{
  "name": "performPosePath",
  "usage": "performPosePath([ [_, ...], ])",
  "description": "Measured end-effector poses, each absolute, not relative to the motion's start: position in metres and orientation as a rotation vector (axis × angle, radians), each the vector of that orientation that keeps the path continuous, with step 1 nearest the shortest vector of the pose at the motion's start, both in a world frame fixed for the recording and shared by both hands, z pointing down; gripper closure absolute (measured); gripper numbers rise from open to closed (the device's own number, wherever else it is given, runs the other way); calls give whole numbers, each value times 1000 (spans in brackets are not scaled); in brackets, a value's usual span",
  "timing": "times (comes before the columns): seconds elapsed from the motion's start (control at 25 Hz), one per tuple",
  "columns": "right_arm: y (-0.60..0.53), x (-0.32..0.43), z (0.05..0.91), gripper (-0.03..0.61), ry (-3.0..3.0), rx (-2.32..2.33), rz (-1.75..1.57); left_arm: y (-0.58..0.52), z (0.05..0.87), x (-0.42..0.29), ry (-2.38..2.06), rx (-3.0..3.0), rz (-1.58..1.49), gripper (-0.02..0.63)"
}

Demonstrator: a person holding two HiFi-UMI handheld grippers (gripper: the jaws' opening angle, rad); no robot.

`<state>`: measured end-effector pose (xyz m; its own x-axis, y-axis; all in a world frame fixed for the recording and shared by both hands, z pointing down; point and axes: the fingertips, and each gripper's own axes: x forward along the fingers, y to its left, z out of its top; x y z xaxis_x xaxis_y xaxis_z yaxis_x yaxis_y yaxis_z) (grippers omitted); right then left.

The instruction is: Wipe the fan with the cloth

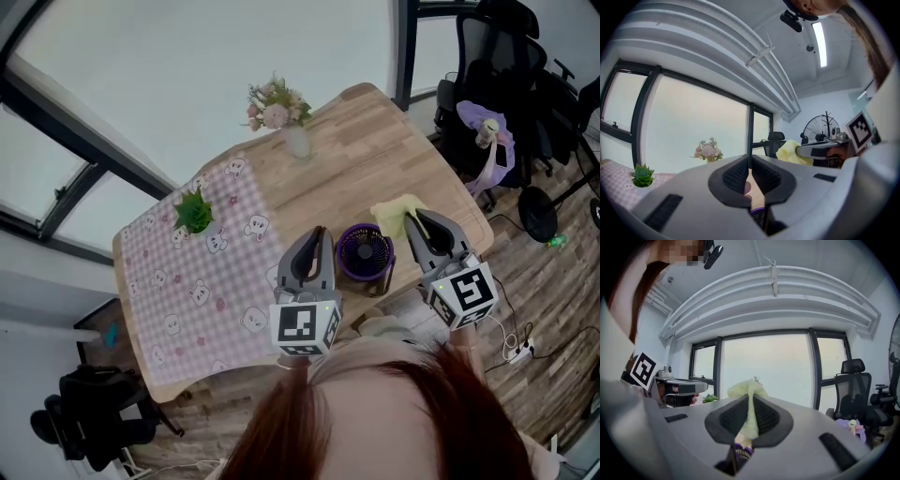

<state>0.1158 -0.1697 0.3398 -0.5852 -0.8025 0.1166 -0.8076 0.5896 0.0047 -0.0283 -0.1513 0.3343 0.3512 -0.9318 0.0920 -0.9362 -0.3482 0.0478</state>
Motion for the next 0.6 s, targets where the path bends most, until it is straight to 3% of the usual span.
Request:
performPosePath([
  [0.6,-176,135,339,554,-2763,1321,64,-151,333,-3,-1782,2492,113,594],
])
